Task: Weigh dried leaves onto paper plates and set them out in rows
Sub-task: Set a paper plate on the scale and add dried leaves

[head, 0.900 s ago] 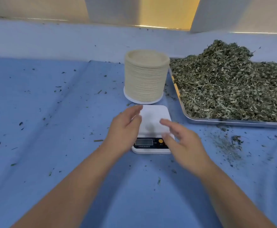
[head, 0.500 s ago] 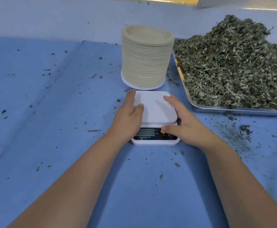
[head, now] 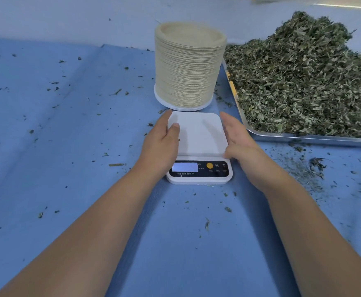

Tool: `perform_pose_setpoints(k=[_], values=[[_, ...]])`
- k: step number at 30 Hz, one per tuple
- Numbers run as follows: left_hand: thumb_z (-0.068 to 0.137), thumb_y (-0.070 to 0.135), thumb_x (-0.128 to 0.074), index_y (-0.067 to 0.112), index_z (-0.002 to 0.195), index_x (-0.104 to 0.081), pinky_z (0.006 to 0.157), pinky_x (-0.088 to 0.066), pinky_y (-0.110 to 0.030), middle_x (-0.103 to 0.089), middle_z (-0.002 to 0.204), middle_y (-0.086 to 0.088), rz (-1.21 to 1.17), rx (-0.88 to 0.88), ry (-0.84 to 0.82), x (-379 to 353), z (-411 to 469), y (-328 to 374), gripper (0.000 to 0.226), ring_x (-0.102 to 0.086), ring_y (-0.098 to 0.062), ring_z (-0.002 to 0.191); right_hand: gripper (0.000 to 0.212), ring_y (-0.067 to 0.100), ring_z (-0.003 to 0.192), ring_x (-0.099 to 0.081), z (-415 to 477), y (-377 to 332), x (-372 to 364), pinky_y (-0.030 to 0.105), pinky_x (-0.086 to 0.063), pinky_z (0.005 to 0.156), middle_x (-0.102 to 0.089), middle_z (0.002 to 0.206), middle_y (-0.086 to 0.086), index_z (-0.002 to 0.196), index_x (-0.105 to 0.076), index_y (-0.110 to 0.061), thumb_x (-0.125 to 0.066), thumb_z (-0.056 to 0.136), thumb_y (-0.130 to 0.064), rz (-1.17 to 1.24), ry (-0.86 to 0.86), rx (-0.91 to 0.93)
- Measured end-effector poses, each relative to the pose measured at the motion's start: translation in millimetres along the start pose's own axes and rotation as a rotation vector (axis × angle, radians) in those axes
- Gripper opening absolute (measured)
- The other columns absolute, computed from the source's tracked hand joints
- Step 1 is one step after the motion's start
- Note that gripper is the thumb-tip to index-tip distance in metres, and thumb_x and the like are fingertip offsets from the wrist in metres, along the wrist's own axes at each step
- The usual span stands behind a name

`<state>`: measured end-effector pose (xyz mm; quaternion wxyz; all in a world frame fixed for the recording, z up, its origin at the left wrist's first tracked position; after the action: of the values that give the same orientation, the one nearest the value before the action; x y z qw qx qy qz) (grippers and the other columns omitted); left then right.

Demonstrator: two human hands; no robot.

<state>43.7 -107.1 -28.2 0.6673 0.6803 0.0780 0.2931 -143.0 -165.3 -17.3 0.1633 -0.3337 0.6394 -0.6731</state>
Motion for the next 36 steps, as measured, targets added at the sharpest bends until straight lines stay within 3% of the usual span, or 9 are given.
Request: perform_pose_setpoints(k=[5, 7, 12, 15, 20, 25, 30, 33, 36], values=[[0.108, 0.026, -0.039, 0.029, 0.152, -0.048, 0.110, -0.043, -0.034, -0.064, 0.125, 0.018, 0.002, -0.018, -0.008, 2, -1, 5, 0.045, -0.057, -0.003, 0.119, 0.092, -0.028, 0.128, -0.031, -1, 0, 8, -0.001, -0.037, 0.090, -0.033, 0.143, -0.041, 0.145, -0.031, -0.048, -0.056, 0.075, 0.007, -0.092, -0.023, 0.031], [0.108, 0.026, -0.039, 0.030, 0.152, -0.049, 0.110, -0.044, -0.033, -0.064, 0.125, 0.019, -0.001, -0.017, -0.009, 2, -1, 5, 0.045, -0.058, 0.000, 0.119, 0.096, -0.029, 0.131, -0.023, -1, 0, 11, -0.004, -0.032, 0.093, -0.030, 0.142, -0.043, 0.146, -0.028, -0.049, -0.056, 0.081, 0.015, -0.117, -0.027, 0.019], [0.109, 0.026, -0.040, 0.029, 0.156, -0.043, 0.081, -0.033, -0.004, -0.054, 0.098, 0.039, 0.008, 0.010, 0.008, 2, 2, -2, 0.047, -0.045, 0.037, 0.087, 0.101, -0.013, 0.144, -0.021, -3, 3, 9, 0.020, -0.028, 0.114, -0.025, 0.160, -0.027, 0.156, -0.024, -0.043, -0.058, 0.081, 0.016, -0.168, -0.071, 0.007], [0.109, 0.025, -0.040, 0.031, 0.153, -0.047, 0.083, -0.035, -0.004, -0.056, 0.095, 0.048, -0.002, 0.027, 0.022, 4, 1, -2, 0.045, -0.048, 0.033, 0.093, 0.101, -0.013, 0.144, -0.023, -4, 2, 9, 0.026, -0.027, 0.116, -0.027, 0.160, -0.027, 0.157, -0.023, -0.043, -0.057, 0.082, 0.016, -0.182, -0.068, 0.017], [0.109, 0.023, -0.040, 0.031, 0.151, -0.050, 0.101, -0.041, -0.024, -0.062, 0.120, 0.028, -0.019, -0.008, 0.009, 4, -1, 3, 0.044, -0.056, 0.005, 0.116, 0.101, -0.013, 0.144, -0.023, -2, 3, 8, 0.028, -0.027, 0.117, -0.028, 0.159, -0.028, 0.157, -0.023, -0.044, -0.059, 0.078, 0.008, -0.176, -0.081, 0.017], [0.109, 0.023, -0.040, 0.031, 0.150, -0.051, 0.097, -0.040, -0.018, -0.062, 0.122, 0.027, -0.016, -0.017, 0.007, 4, -1, 2, 0.044, -0.054, 0.011, 0.114, 0.103, -0.012, 0.145, -0.023, -2, 4, 8, 0.032, -0.025, 0.121, -0.028, 0.159, -0.028, 0.157, -0.021, -0.043, -0.059, 0.075, 0.007, -0.170, -0.081, 0.011], [0.108, 0.024, -0.039, 0.031, 0.151, -0.049, 0.107, -0.042, -0.029, -0.063, 0.131, 0.017, -0.021, -0.035, 0.000, 3, 1, 2, 0.045, -0.056, -0.004, 0.122, 0.103, -0.012, 0.145, -0.023, -2, 3, 8, 0.029, -0.026, 0.119, -0.028, 0.160, -0.026, 0.158, -0.020, -0.041, -0.056, 0.079, 0.016, -0.160, -0.086, 0.007], [0.108, 0.023, -0.040, 0.032, 0.151, -0.048, 0.098, -0.043, -0.024, -0.064, 0.126, 0.010, 0.003, -0.083, 0.013, 4, -1, 6, 0.045, -0.057, 0.006, 0.108, 0.103, -0.014, 0.142, -0.026, -2, 3, 8, 0.025, -0.028, 0.116, -0.031, 0.158, -0.027, 0.158, -0.021, -0.040, -0.055, 0.080, 0.019, -0.136, -0.080, 0.006], [0.109, 0.018, -0.041, 0.024, 0.158, -0.038, 0.104, -0.034, -0.006, -0.037, 0.164, 0.001, 0.138, -0.269, 0.071, 9, -6, 31, 0.050, -0.042, 0.022, 0.124, 0.103, -0.012, 0.143, -0.027, 1, 6, 8, 0.030, -0.027, 0.119, -0.032, 0.157, -0.027, 0.157, -0.024, -0.042, -0.057, 0.075, 0.011, -0.125, -0.074, 0.005]])
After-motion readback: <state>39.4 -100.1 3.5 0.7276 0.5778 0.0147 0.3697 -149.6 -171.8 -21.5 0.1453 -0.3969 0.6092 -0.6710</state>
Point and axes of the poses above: each hand's wrist, its own z-axis towards the middle knuckle, its own x-axis out of the back of the hand, y = z × x, the point moved 8 cm from there along z, towards the middle knuckle
